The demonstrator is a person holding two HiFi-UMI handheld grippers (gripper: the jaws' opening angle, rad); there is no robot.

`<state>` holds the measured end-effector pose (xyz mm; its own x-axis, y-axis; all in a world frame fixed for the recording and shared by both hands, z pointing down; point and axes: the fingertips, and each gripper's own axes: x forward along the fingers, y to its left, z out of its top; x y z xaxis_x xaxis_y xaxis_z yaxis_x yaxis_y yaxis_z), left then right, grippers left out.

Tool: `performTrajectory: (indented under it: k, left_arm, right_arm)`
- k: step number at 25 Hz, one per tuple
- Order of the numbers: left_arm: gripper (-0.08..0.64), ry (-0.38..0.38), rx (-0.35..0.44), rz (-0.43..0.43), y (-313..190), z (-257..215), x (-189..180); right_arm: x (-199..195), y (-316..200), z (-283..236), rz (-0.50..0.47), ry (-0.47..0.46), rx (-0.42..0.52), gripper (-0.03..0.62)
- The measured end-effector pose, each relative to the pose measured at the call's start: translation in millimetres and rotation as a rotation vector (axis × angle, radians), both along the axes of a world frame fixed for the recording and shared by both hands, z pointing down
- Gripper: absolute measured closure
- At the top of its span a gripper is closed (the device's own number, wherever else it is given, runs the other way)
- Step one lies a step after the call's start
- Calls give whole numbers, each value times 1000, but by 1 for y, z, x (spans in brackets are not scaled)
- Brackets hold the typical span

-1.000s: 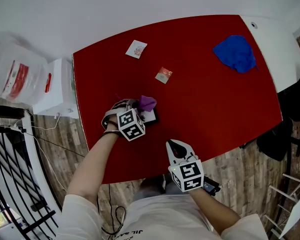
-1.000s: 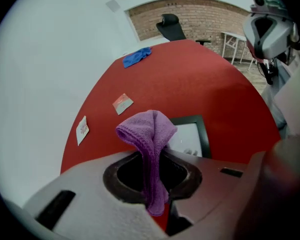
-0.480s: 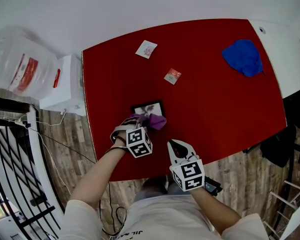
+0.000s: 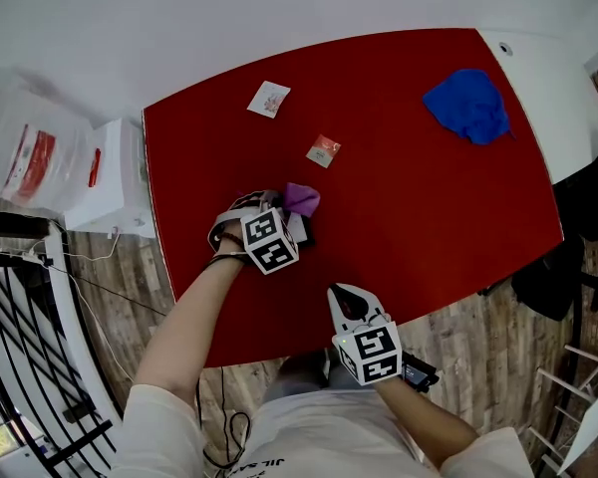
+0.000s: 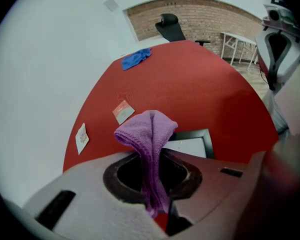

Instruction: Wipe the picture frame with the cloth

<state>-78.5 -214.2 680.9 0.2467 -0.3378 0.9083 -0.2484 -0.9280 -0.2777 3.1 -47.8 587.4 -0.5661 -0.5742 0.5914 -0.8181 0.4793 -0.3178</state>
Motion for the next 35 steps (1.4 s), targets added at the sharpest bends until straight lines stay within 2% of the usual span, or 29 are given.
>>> performTrajectory:
  k: [5,9,14,17,20,23,27,31,35]
  left_arm:
    - [503,-10,-17,14,7,5,7]
    - [503,-1,-58,79,63,16,20]
    - [503,23,-79,78,104,23,27]
    - [503,23,-73,81,101,20,26]
    - [503,16,-39,65,77,13,21]
    - [503,-41,8,54,38,10,12]
    - [503,-86,10,54,4,13,12]
    - [503,-90,2,76,13,11,16]
    - [503,-73,-51,105,58,16,22]
  right_arm:
    - [3,0,3,-2,3,-5,589]
    - [0,-3,2,-8,-10,2,589]
    - [-7,-6,-1,-21,-23,15,589]
    - [-9,-1,-1,-24,-21,13,589]
    - [-9,5,-1,-25,-18,9,589]
    - [-3,11,-1,-13,-14,4,589]
    - [7,17,1,13,-6,-6,589]
    - [17,17,5,31,-2,-10,589]
    - [16,12,3,42,-15,0,589]
